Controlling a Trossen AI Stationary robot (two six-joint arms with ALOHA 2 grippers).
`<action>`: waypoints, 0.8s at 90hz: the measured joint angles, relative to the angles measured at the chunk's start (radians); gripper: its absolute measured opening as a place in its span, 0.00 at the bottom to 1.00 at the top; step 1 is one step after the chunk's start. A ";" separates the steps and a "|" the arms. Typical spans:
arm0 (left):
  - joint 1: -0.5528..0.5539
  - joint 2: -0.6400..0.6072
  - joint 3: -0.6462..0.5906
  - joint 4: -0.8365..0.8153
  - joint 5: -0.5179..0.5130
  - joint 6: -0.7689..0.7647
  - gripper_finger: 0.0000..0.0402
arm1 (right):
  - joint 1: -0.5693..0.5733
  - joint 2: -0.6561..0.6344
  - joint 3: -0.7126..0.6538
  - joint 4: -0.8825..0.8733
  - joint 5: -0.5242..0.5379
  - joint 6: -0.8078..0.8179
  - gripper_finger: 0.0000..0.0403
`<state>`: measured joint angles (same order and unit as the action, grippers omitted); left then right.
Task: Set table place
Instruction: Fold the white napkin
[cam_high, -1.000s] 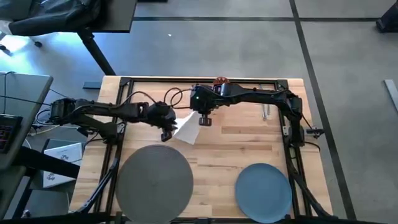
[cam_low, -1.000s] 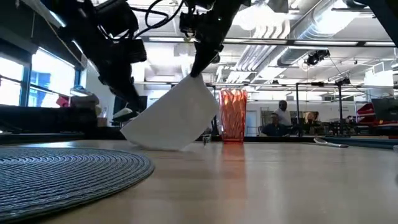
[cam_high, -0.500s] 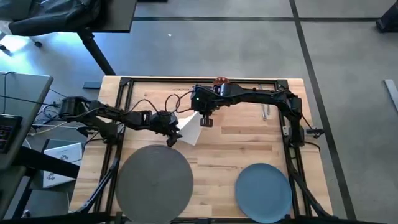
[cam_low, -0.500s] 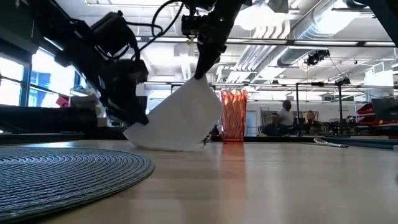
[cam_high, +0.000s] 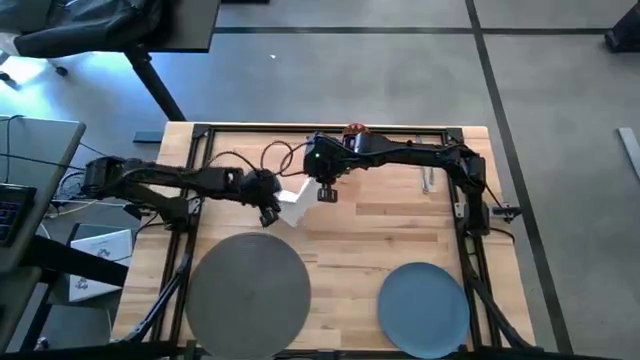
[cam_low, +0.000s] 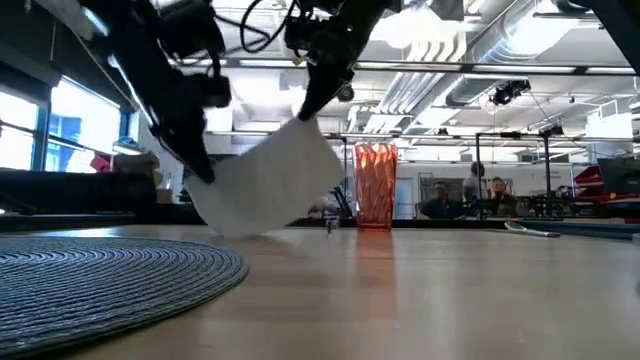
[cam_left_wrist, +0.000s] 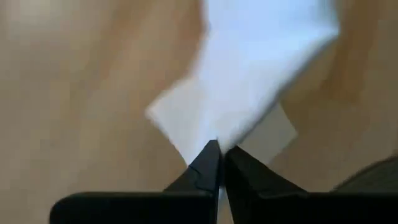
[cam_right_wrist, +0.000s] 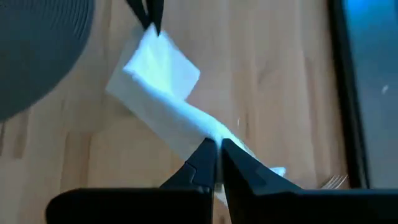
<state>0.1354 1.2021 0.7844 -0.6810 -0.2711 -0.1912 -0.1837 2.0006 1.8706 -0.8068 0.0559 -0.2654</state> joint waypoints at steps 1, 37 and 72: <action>-0.001 -0.007 0.012 -0.029 -0.017 0.005 0.00 | 0.000 0.000 0.000 0.008 0.000 -0.005 0.00; -0.250 -0.037 -0.077 -0.011 0.028 -0.022 0.00 | 0.044 0.017 -0.317 0.227 -0.138 -0.205 0.00; -0.335 0.093 0.007 -0.061 -0.069 -0.050 0.00 | 0.134 0.018 -0.373 0.267 -0.059 -0.221 0.00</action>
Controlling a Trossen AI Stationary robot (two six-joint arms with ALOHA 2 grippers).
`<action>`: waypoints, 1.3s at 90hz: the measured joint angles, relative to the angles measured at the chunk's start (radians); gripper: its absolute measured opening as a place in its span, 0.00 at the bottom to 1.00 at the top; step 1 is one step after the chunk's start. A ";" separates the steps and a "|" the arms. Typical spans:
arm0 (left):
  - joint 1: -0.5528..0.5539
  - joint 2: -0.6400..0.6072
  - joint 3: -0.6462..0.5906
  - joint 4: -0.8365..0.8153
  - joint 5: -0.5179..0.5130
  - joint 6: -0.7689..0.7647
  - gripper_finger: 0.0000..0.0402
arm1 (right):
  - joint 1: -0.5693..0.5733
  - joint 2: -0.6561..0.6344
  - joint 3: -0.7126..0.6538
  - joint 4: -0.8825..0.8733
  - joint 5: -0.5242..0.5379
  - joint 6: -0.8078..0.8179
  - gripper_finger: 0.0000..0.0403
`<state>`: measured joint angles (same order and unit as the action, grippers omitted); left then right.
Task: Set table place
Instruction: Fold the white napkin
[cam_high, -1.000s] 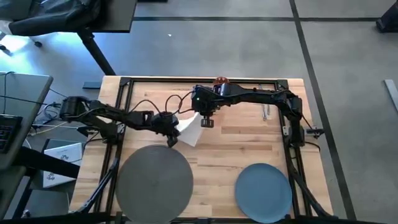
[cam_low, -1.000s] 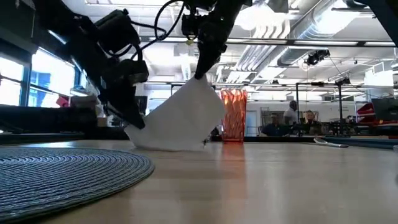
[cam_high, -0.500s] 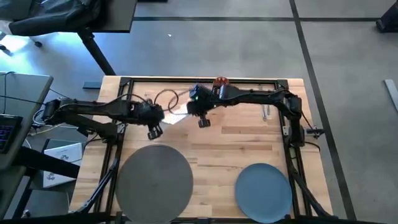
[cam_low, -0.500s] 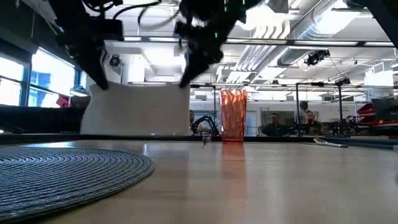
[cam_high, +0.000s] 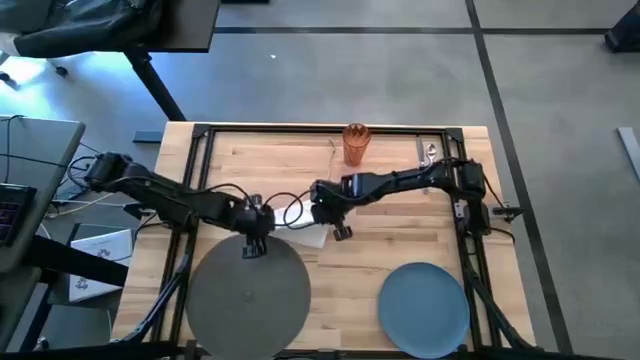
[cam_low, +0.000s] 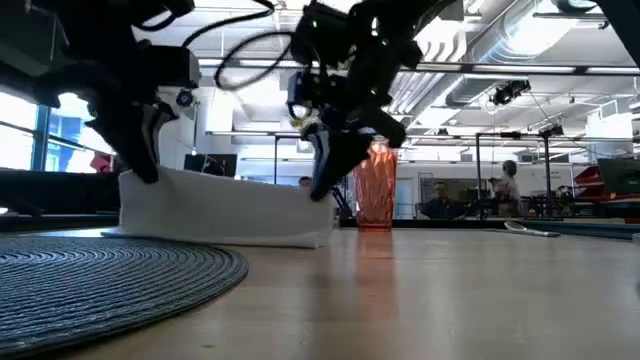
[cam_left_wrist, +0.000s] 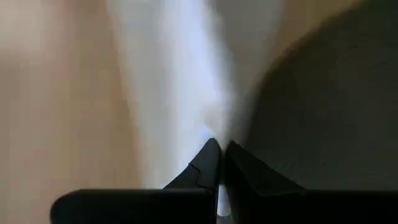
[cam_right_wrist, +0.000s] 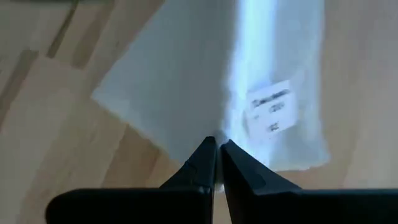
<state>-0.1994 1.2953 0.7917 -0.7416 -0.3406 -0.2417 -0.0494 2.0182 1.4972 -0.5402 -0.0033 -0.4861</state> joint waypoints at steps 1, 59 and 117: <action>0.005 -0.002 0.008 -0.015 -0.020 0.001 0.00 | -0.001 0.000 0.008 0.006 0.018 -0.004 0.00; -0.099 0.041 -0.226 0.308 0.011 -0.059 0.00 | 0.027 0.000 -0.216 0.200 0.156 0.216 0.00; 0.017 0.001 0.056 0.036 0.404 -0.062 0.00 | -0.011 -0.136 -0.073 -0.084 0.002 0.472 0.44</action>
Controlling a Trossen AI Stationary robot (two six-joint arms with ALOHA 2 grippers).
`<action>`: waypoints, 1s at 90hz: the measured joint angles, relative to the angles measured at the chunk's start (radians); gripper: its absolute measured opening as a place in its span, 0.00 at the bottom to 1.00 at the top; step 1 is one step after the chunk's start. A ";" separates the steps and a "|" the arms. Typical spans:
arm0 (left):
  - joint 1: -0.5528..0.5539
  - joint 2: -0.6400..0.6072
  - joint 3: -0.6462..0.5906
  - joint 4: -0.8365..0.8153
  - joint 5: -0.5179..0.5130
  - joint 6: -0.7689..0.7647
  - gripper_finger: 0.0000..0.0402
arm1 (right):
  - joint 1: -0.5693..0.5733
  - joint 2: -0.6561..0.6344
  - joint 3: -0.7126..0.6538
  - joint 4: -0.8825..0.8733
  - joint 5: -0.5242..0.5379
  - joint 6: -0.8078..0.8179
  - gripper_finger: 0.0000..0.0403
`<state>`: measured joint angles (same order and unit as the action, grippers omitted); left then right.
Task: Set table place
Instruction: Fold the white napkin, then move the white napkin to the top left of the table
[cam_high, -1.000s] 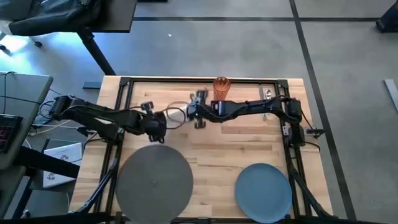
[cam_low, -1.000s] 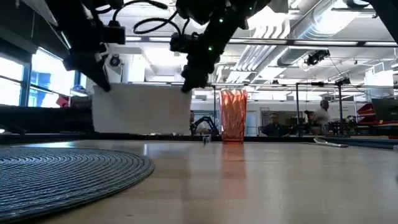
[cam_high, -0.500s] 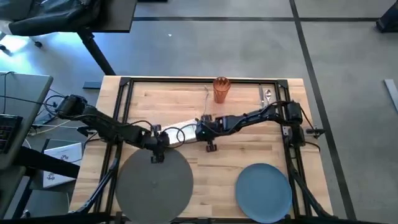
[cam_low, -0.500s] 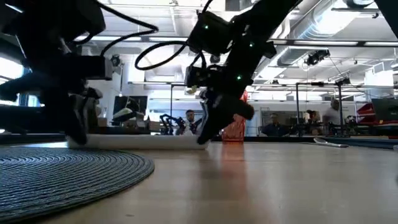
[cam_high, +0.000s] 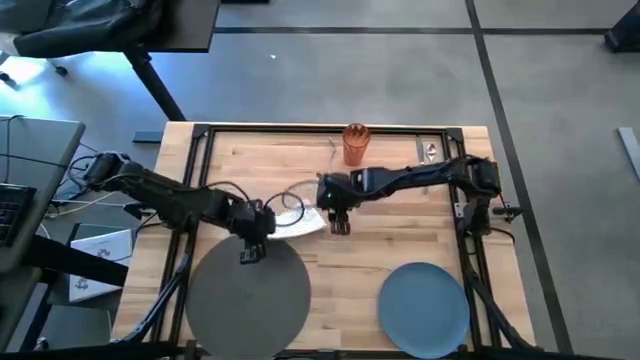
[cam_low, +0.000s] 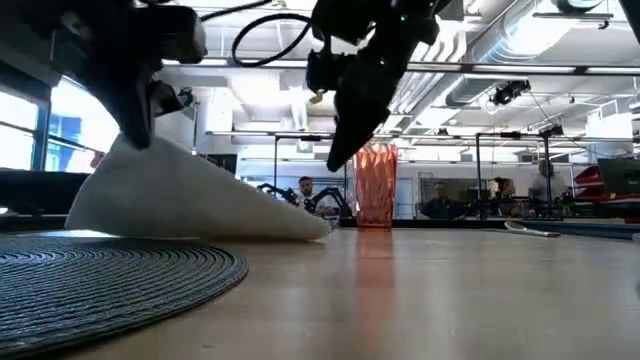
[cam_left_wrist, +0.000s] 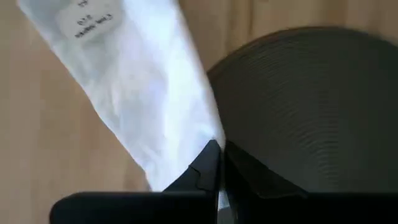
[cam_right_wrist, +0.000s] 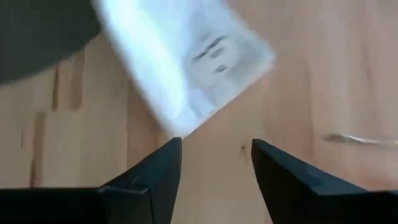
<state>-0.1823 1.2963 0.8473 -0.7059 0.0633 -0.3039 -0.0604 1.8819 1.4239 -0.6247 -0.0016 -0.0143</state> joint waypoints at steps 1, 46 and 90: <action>0.007 0.001 -0.001 -0.003 0.013 0.002 0.01 | -0.001 -0.003 0.000 -0.001 0.000 0.005 0.44; 0.139 0.024 -0.046 0.124 0.143 0.236 0.30 | 0.020 -0.038 -0.001 -0.088 -0.007 0.115 0.38; 0.357 0.407 -0.075 0.544 0.195 0.154 0.01 | 0.021 -0.200 -0.001 -0.250 0.099 0.209 0.38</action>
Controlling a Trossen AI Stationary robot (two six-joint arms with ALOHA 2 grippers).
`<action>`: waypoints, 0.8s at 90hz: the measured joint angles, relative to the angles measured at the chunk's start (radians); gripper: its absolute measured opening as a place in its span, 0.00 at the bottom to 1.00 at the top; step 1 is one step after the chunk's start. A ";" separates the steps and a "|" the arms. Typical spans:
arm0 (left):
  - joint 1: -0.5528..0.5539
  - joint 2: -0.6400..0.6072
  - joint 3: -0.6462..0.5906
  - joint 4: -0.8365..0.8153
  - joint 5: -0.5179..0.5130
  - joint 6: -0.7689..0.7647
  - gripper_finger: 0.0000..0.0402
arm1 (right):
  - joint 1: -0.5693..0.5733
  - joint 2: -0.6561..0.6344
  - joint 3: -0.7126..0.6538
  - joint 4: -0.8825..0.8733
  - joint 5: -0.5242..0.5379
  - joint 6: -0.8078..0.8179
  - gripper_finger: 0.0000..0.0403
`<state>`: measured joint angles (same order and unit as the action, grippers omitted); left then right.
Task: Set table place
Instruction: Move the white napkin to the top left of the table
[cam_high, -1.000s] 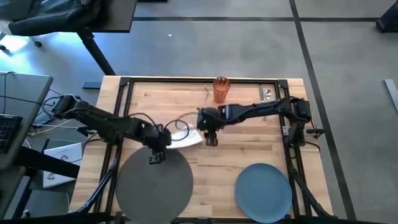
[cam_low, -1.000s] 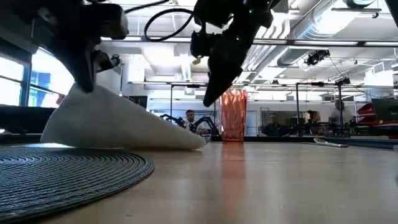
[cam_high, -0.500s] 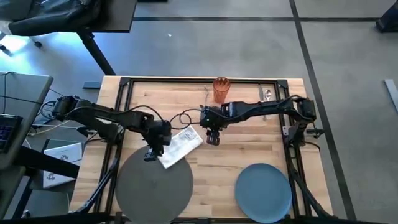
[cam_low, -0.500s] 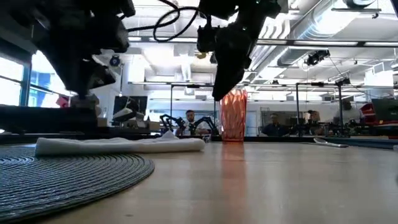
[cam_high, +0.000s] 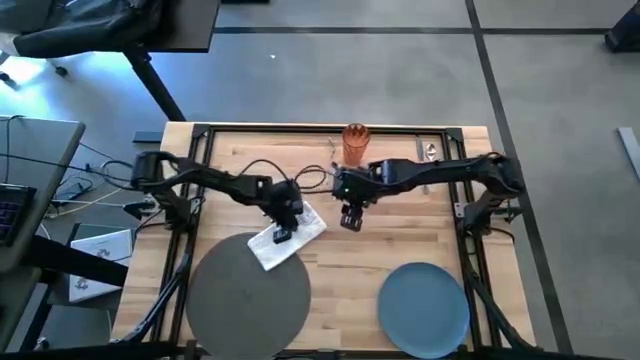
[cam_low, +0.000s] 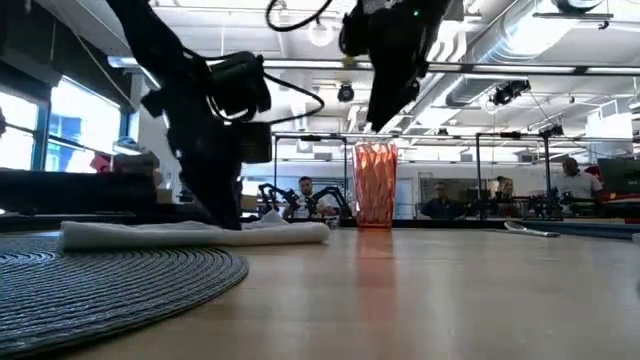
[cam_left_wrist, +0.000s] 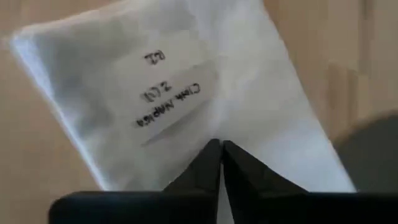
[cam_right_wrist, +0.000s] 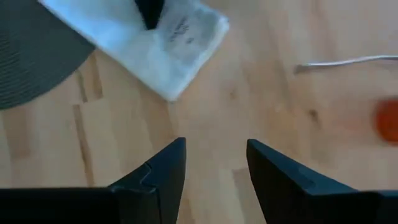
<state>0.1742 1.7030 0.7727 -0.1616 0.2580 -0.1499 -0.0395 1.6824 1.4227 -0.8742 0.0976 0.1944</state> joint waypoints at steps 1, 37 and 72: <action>0.006 0.000 0.000 0.000 -0.004 -0.005 0.01 | 0.000 -0.006 0.000 -0.002 0.009 0.000 0.38; 0.337 -0.062 0.000 -0.305 -0.228 0.152 0.00 | -0.035 -0.083 0.000 -0.021 0.131 -0.037 0.38; 0.413 -0.078 0.002 -0.548 -0.368 -0.017 0.00 | -0.048 -0.083 0.000 -0.019 0.131 -0.014 0.38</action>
<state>0.5873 1.6252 0.7743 -0.7093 -0.1099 -0.1667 -0.0875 1.5993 1.4231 -0.8932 0.2287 0.1805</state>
